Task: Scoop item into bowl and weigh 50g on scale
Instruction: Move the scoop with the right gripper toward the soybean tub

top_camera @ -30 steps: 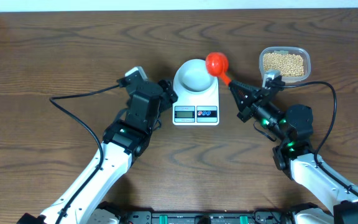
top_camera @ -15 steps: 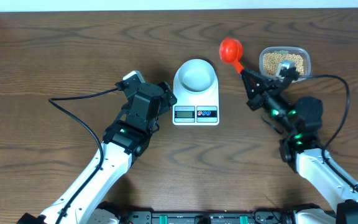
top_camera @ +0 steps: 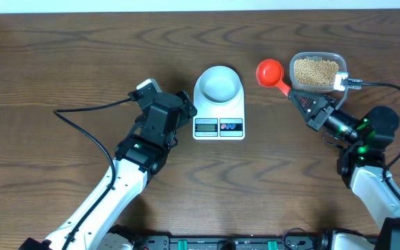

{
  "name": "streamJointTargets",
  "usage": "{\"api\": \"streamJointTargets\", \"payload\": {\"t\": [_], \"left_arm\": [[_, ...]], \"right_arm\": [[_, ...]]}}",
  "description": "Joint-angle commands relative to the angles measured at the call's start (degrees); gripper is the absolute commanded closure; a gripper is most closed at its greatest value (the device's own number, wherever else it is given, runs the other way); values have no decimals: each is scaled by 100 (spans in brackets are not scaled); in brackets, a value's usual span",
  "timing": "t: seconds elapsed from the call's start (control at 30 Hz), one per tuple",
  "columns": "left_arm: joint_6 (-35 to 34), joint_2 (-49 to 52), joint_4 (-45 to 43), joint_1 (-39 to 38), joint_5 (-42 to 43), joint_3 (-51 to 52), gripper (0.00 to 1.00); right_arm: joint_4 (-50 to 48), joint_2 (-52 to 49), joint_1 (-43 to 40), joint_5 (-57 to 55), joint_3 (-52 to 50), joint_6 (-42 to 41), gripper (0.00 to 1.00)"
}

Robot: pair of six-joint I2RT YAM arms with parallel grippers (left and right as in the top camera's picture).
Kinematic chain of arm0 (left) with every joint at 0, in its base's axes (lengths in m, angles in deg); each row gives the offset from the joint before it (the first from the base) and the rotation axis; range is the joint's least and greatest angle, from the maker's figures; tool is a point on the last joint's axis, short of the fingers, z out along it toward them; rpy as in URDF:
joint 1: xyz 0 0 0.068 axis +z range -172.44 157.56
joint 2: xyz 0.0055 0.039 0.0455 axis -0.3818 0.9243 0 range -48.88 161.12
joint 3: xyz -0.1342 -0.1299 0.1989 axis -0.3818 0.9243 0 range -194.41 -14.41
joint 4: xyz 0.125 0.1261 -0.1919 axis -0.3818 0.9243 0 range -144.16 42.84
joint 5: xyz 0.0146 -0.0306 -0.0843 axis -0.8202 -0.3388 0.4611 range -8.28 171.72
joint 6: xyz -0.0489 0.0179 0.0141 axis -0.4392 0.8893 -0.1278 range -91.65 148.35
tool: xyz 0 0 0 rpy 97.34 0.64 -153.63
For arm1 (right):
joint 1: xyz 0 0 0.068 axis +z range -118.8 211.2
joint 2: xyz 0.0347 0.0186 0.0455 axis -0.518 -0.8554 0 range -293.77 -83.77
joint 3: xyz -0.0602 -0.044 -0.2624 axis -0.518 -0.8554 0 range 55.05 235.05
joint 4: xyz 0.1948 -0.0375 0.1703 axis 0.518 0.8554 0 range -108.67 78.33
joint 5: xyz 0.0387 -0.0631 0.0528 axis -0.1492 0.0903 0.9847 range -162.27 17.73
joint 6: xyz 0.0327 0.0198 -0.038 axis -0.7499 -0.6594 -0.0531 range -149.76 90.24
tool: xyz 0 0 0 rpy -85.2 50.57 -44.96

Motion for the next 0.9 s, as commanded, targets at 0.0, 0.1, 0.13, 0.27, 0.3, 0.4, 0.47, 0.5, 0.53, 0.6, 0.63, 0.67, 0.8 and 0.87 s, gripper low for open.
{"api": "streamJointTargets", "payload": {"t": [0.0, 0.1, 0.13, 0.27, 0.3, 0.4, 0.47, 0.5, 0.53, 0.6, 0.63, 0.67, 0.8, 0.87], "left_arm": [[39, 31, -7, -2, -225, -127, 20], [39, 31, -7, -2, -227, -127, 64], [39, 31, -4, -2, -249, -127, 69], [37, 31, 37, -2, -243, -127, 92], [37, 31, 61, -2, -238, -127, 92], [37, 31, 98, -2, -186, -127, 92], [39, 31, 9, -2, -13, -127, 92], [87, 31, -48, -2, 114, -127, 92], [162, 31, -90, -2, 203, -127, 92], [535, 31, -216, -2, 487, -127, 93], [868, 31, -326, -2, 772, -127, 93], [1239, 31, -496, -2, 1163, -127, 93], [1980, 31, -793, -2, 1878, -140, 92], [2190, 31, -754, -2, 1987, -144, 93]], "right_arm": [[-13, -17, -177, 817, 59, 584, 99], [-11, -17, -192, 994, 59, 763, 99], [-13, -17, -192, 1021, 59, 817, 99], [-13, -17, -192, 1019, 59, 1032, 99], [-11, -17, -195, 1016, 59, 1088, 99], [-11, -17, -195, 955, 59, 1108, 99], [-7, -20, -195, 957, 59, 1108, 99], [26, -20, -195, 944, 59, 1108, 99], [70, -24, -195, 868, 59, 1108, 99], [264, -52, -195, 603, 59, 1108, 99], [321, -76, -195, 483, 59, 1108, 99], [354, -133, -195, 295, 59, 1108, 99], [348, -227, -195, 7, 59, 1106, 99], [299, -227, -195, -131, 61, 1106, 99]]}}
